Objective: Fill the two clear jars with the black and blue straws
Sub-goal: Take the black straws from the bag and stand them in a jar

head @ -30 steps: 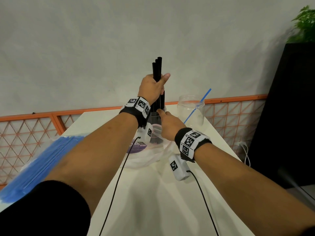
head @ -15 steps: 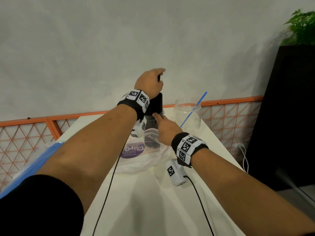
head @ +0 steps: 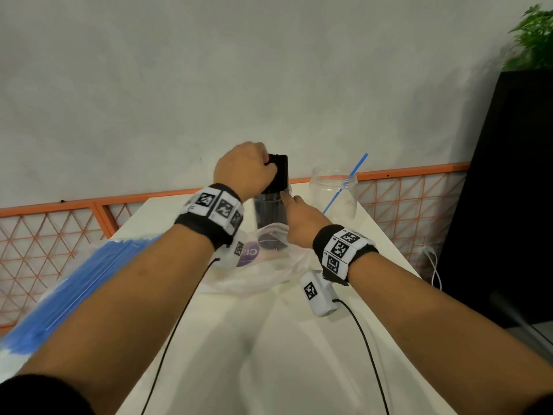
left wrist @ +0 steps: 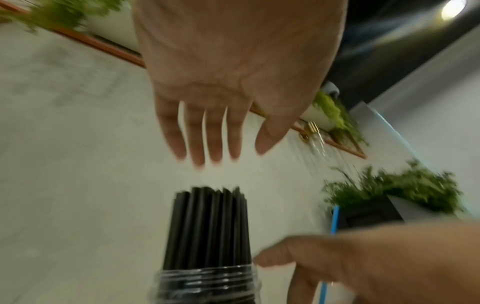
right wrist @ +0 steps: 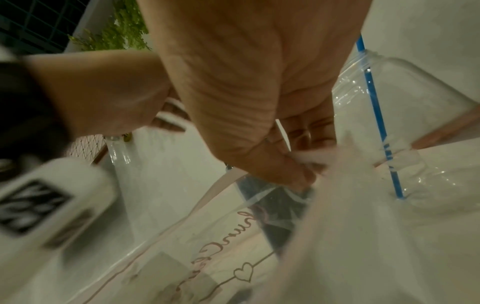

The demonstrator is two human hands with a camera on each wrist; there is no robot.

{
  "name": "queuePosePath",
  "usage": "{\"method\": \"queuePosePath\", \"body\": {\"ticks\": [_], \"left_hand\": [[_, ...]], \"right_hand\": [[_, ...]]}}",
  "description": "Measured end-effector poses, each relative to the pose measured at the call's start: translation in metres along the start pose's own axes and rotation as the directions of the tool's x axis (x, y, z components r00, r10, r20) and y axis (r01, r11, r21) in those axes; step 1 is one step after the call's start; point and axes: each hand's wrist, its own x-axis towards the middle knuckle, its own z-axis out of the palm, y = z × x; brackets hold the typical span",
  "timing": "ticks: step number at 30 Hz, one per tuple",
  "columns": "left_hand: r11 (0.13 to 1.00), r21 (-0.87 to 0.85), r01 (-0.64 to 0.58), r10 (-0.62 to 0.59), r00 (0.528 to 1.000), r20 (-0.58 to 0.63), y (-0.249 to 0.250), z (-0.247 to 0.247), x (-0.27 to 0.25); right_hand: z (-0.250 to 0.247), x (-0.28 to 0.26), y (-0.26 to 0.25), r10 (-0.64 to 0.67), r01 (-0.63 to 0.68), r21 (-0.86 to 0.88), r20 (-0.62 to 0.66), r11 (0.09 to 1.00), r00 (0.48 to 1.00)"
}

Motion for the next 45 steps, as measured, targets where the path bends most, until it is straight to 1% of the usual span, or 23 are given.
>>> {"method": "queuePosePath", "body": {"ticks": [1,2,4,6,8,10,13,16,18,20,22,24,25,26,27,29,30,31,33,35,37,42,45], "left_hand": [[0.999,0.014,0.03,-0.031,0.989,0.142,-0.009,-0.005,-0.009],[0.998,0.055,0.035,-0.051,0.945,0.322,-0.016,-0.008,-0.019],[0.99,0.14,0.018,-0.101,0.782,0.615,-0.025,-0.006,-0.044],[0.985,0.168,0.024,-0.144,0.642,0.753,-0.03,0.003,-0.071],[0.977,0.209,-0.041,-0.151,0.557,0.817,-0.032,0.015,-0.096],[0.958,0.26,-0.124,-0.164,0.507,0.846,-0.034,0.021,-0.117],[0.947,0.252,-0.197,-0.135,0.467,0.874,-0.037,0.019,-0.146],[0.941,0.253,-0.227,-0.131,0.444,0.886,-0.042,0.009,-0.168],[0.942,0.256,-0.218,-0.15,0.409,0.9,-0.044,0.003,-0.175],[0.956,0.24,-0.166,-0.172,0.345,0.923,-0.043,-0.004,-0.181],[0.979,0.206,-0.011,-0.193,0.302,0.934,-0.041,-0.012,-0.184],[0.97,0.147,0.191,-0.195,0.259,0.946,-0.034,-0.02,-0.188],[0.966,0.124,0.226,-0.181,0.251,0.951,-0.03,-0.021,-0.189],[0.969,0.113,0.219,-0.17,0.265,0.949,-0.025,-0.023,-0.19],[0.982,0.111,0.155,-0.156,0.312,0.937,-0.021,-0.024,-0.191],[0.991,0.129,-0.039,-0.094,0.49,0.867,-0.013,-0.022,-0.192],[0.981,0.147,-0.126,-0.053,0.557,0.829,-0.009,-0.019,-0.193],[0.975,0.164,-0.152,-0.048,0.573,0.818,-0.006,-0.016,-0.197],[0.973,0.186,-0.138,-0.095,0.498,0.862,-0.006,-0.01,-0.208],[0.968,0.199,-0.152,-0.129,0.382,0.915,-0.009,-0.005,-0.218],[0.958,0.214,-0.19,-0.142,0.331,0.933,-0.017,-0.001,-0.22],[0.924,0.308,-0.227,-0.221,0.343,0.913,-0.036,0.007,-0.213],[0.897,0.354,-0.264,-0.232,0.402,0.886,-0.037,0.016,-0.213]], "right_hand": [[0.001,-0.002,0.0,0.003,-0.003,0.007,0.017,1.0,1.0],[0.002,-0.004,-0.001,-0.002,0.002,0.003,0.05,1.0,0.999],[0.005,-0.008,-0.005,-0.023,0.026,-0.025,0.124,0.999,0.992],[0.01,-0.016,-0.009,-0.04,0.047,-0.037,0.168,0.998,0.985],[0.016,-0.026,-0.013,-0.06,0.066,-0.028,0.186,0.997,0.981],[0.02,-0.038,-0.014,-0.087,0.105,-0.07,0.224,0.992,0.971],[0.025,-0.058,-0.006,-0.076,0.137,-0.173,0.323,0.975,0.943],[0.028,-0.082,0.002,-0.039,0.12,-0.183,0.397,0.976,0.917],[0.027,-0.098,0.003,-0.018,0.116,-0.197,0.442,0.973,0.897],[0.022,-0.11,-0.001,0.011,0.134,-0.246,0.509,0.96,0.86],[0.011,-0.122,-0.013,0.017,0.171,-0.283,0.558,0.944,0.83],[0.0,-0.128,-0.032,-0.083,0.199,-0.19,0.489,0.961,0.868],[-0.002,-0.127,-0.044,-0.146,0.211,-0.12,0.408,0.97,0.901],[-0.002,-0.125,-0.057,-0.208,0.247,-0.076,0.336,0.966,0.919],[0.0,-0.124,-0.07,-0.238,0.279,-0.093,0.314,0.956,0.919],[0.015,-0.121,-0.085,-0.213,0.295,-0.193,0.357,0.936,0.909],[0.024,-0.12,-0.087,-0.164,0.273,-0.24,0.394,0.932,0.905],[0.035,-0.12,-0.087,-0.105,0.239,-0.267,0.433,0.934,0.895],[0.053,-0.124,-0.083,-0.04,0.219,-0.293,0.513,0.931,0.858],[0.067,-0.127,-0.077,0.009,0.23,-0.332,0.585,0.915,0.811],[0.074,-0.129,-0.071,0.05,0.239,-0.391,0.6,0.889,0.798],[0.072,-0.135,-0.05,0.119,0.246,-0.472,0.617,0.847,0.778],[0.065,-0.141,-0.031,0.174,0.192,-0.488,0.609,0.851,0.774]]}}
